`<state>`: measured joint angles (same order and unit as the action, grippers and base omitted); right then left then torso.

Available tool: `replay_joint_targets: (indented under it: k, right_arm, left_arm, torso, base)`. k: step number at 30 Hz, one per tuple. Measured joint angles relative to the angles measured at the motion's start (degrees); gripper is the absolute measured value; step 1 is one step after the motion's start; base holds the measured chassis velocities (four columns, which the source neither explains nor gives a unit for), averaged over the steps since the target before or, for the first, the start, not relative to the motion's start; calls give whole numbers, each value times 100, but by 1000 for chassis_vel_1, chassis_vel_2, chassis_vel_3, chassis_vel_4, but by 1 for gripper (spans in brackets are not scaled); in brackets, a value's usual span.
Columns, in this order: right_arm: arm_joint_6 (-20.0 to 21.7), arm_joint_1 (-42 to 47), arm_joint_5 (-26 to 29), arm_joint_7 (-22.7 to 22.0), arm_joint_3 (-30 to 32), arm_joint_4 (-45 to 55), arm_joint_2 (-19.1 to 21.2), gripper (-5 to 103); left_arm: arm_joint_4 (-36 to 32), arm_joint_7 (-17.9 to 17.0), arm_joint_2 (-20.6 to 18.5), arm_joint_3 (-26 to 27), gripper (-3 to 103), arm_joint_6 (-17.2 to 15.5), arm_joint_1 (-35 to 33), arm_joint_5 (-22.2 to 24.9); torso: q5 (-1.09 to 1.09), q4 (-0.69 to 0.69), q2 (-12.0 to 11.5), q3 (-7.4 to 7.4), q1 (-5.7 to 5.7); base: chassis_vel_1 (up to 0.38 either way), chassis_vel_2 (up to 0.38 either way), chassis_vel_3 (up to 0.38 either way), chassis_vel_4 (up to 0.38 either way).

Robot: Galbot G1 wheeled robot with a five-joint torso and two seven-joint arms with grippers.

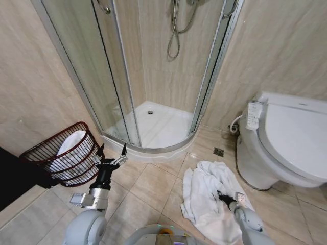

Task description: Discard the used towel into the hamper.

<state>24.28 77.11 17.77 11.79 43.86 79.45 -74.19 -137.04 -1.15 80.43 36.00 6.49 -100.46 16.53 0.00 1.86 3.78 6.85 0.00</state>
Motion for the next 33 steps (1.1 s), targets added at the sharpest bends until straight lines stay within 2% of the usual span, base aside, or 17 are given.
replay_joint_targets:
  k: [13,21,33]
  right_arm:
    - [-77,40,-1,-20,8,-3,-11,3]
    - [-252,64,74,-198,5,101,-57,3]
    - [-661,469,73,-553,-39,1252,-67,3]
  left_arm:
    - [-26,6,4,-28,100,2,-12,4]
    - [-25,61,29,-34,100,-13,-22,-7]
    - [39,120,99,-63,100,26,-7,-18]
  torso:
    - [0,0,0,0,0]
    - [1,0,0,0,0]
    - [0,0,0,0,0]
  base:
    - [0,0,0,0]
    - [0,0,0,0]
    - [0,0,0,0]
